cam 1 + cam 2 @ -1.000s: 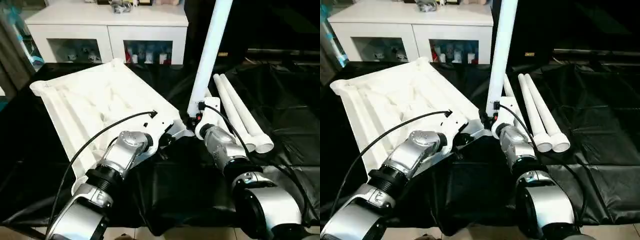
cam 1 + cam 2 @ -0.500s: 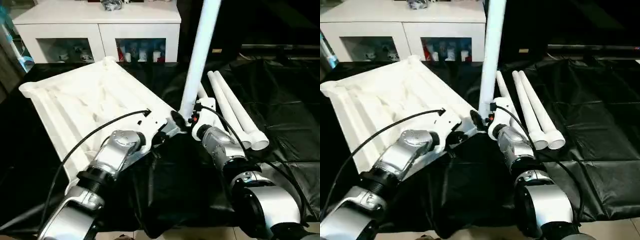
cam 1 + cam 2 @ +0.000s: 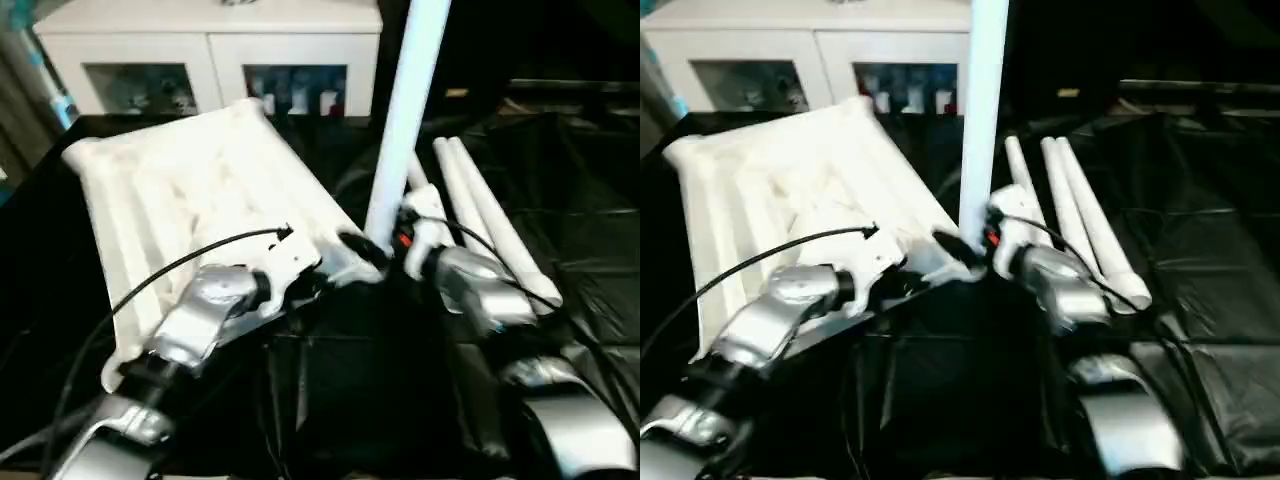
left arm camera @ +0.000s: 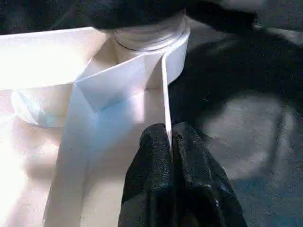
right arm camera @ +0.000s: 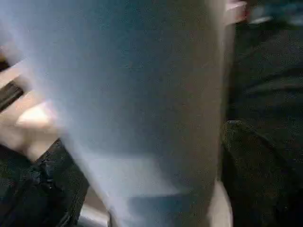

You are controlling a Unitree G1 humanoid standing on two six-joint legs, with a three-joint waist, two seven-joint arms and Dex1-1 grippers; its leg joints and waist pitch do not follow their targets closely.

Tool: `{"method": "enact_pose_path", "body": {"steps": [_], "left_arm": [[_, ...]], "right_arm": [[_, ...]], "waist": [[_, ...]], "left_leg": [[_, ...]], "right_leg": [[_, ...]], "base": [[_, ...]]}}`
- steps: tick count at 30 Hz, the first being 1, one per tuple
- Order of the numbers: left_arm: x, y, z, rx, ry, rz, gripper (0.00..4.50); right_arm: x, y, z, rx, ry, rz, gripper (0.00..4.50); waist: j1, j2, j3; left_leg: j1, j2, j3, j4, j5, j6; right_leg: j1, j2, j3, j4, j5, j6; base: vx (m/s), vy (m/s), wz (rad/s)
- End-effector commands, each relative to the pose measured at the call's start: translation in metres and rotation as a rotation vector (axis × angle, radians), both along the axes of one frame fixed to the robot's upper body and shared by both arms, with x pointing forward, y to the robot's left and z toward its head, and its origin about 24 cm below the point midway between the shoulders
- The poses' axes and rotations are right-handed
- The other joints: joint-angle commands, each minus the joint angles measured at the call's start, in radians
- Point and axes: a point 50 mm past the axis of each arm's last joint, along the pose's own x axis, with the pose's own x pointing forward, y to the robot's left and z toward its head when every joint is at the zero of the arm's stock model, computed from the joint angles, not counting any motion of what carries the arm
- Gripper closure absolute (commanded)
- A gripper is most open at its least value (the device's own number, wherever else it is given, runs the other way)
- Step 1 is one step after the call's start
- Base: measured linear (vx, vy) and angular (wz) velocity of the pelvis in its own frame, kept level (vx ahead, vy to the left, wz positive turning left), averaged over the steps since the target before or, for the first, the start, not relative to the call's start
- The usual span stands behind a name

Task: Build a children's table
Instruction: Rotate leg to tighten

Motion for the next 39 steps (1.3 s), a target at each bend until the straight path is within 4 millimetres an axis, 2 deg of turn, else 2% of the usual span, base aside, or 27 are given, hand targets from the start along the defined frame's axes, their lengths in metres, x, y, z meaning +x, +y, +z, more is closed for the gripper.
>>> {"method": "enact_pose_path", "body": {"steps": [1,3,4,5,6,8,11,14,15,16,21,27,29,31,36,38,39], "left_arm": [[-0.008,-0.006,0.002,-0.06,-0.005,-0.085,4.5],[-0.011,-0.001,0.002,-0.054,0.004,-0.106,4.5],[-0.011,-0.001,0.002,-0.054,0.004,-0.106,4.5],[-0.013,0.003,0.002,-0.048,0.01,-0.121,4.5],[-0.013,0.004,0.002,-0.048,0.012,-0.127,4.5],[-0.014,0.007,0.002,-0.046,0.015,-0.131,4.5],[-0.016,0.011,0.002,-0.041,0.023,-0.141,4.5],[-0.018,0.015,0.001,-0.031,0.034,-0.16,4.5],[-0.018,0.017,0.001,-0.024,0.035,-0.161,4.5],[-0.018,0.017,0.001,-0.021,0.035,-0.162,4.5],[-0.018,0.021,0.001,-0.01,0.036,-0.158,4.5],[-0.019,0.021,0.001,-0.01,0.04,-0.158,4.5],[-0.019,0.021,0.0,-0.01,0.041,-0.158,4.5],[-0.02,0.021,0.0,-0.01,0.043,-0.159,4.5],[-0.018,0.022,0.0,-0.021,0.046,-0.114,4.5],[-0.012,0.022,-0.001,-0.011,0.04,-0.054,4.5],[-0.005,0.021,-0.002,-0.008,0.032,0.011,4.5]], "right_arm": [[-0.005,-0.003,0.003,-0.024,-0.008,0.073,0.09],[-0.011,-0.008,0.003,-0.039,-0.001,0.118,0.09],[-0.011,-0.008,0.003,-0.039,-0.001,0.118,0.09],[-0.014,-0.012,0.004,-0.047,0.001,0.141,0.09],[-0.016,-0.013,0.004,-0.052,-0.001,0.153,0.09],[-0.019,-0.015,0.005,-0.058,-0.002,0.178,0.09],[-0.024,-0.019,0.006,-0.06,0.0,0.227,0.09],[-0.028,-0.022,0.008,-0.079,-0.002,0.269,0.09],[-0.029,-0.023,0.008,-0.091,-0.007,0.281,0.09],[-0.03,-0.024,0.007,-0.098,-0.008,0.285,0.09],[-0.03,-0.021,0.004,-0.123,0.002,0.291,0.54],[-0.032,-0.016,-0.001,-0.143,0.009,0.317,1.08],[-0.032,-0.015,-0.001,-0.144,0.011,0.319,1.08],[-0.033,-0.015,-0.002,-0.143,0.014,0.321,1.39],[-0.034,-0.013,-0.014,-0.107,0.073,0.249,1.69],[-0.031,-0.011,-0.022,-0.072,0.111,0.165,1.76],[-0.027,-0.009,-0.029,-0.073,0.128,0.085,1.77]], "waist": [[0.001,-0.012,-0.082],[0.0,-0.011,-0.074],[-0.002,-0.013,-0.072],[-0.002,-0.013,-0.071],[-0.002,-0.013,-0.071],[-0.004,-0.016,-0.07],[-0.003,-0.015,-0.072],[-0.003,-0.015,-0.074],[-0.004,-0.022,-0.075],[-0.001,-0.018,-0.077],[-0.002,-0.022,-0.08],[-0.002,-0.021,-0.077],[-0.003,-0.021,-0.077],[-0.003,-0.02,-0.076],[-0.004,-0.02,-0.074],[-0.01,-0.021,-0.07],[-0.012,-0.021,-0.069]], "left_leg": [[0.013,0.047,-0.007,-0.049,-0.08,0.142],[0.017,0.049,-0.007,-0.056,-0.17,0.095],[0.017,0.049,-0.007,-0.058,-0.192,0.082],[0.023,0.049,-0.005,-0.06,-0.222,0.06],[0.027,0.05,-0.004,-0.061,-0.234,0.045],[0.023,0.05,-0.006,-0.063,-0.231,0.036],[0.024,0.049,-0.004,-0.062,-0.225,0.038],[0.019,0.049,-0.006,-0.061,-0.203,0.043],[0.022,0.049,-0.003,-0.059,-0.194,0.048],[0.023,0.049,-0.003,-0.056,-0.181,0.052],[0.018,0.047,-0.002,-0.051,-0.136,0.071],[0.019,0.047,-0.002,-0.051,-0.147,0.072],[0.019,0.048,-0.002,-0.051,-0.15,0.069],[0.019,0.048,-0.002,-0.052,-0.156,0.067],[0.019,0.047,-0.003,-0.053,-0.154,0.068],[0.019,0.046,-0.002,-0.055,-0.173,0.061],[0.021,0.045,-0.004,-0.057,-0.193,0.048]], "right_leg": [[0.065,-0.059,0.051,-0.047,-0.024,-0.274],[0.061,-0.06,0.053,-0.063,-0.164,-0.242],[0.062,-0.061,0.053,-0.067,-0.202,-0.232],[0.058,-0.062,0.055,-0.075,-0.264,-0.211],[0.055,-0.063,0.057,-0.079,-0.296,-0.198],[0.057,-0.061,0.056,-0.079,-0.313,-0.183],[0.055,-0.059,0.057,-0.078,-0.307,-0.176],[0.058,-0.059,0.056,-0.072,-0.277,-0.182],[0.055,-0.058,0.057,-0.073,-0.265,-0.187],[0.055,-0.059,0.058,-0.069,-0.245,-0.196],[0.059,-0.057,0.057,-0.059,-0.181,-0.215],[0.057,-0.058,0.057,-0.061,-0.197,-0.214],[0.058,-0.058,0.057,-0.061,-0.2,-0.212],[0.057,-0.057,0.057,-0.061,-0.204,-0.211],[0.057,-0.057,0.058,-0.06,-0.2,-0.211],[0.055,-0.057,0.059,-0.065,-0.225,-0.21],[0.056,-0.058,0.058,-0.07,-0.264,-0.198]], "base": [[0.0,0.0,0.0],[0.0,0.0,0.0],[0.0,0.0,0.0],[0.0,0.0,0.0],[0.0,0.0,0.0],[0.0,0.0,0.0],[0.0,0.0,0.0],[0.0,0.0,0.0],[0.0,0.0,0.0],[0.0,0.0,0.0],[0.0,0.0,0.0],[0.0,0.0,0.0],[0.0,0.0,0.0],[0.0,0.0,0.0],[0.0,0.0,0.0],[0.0,0.0,0.0],[0.0,0.0,0.0]]}}
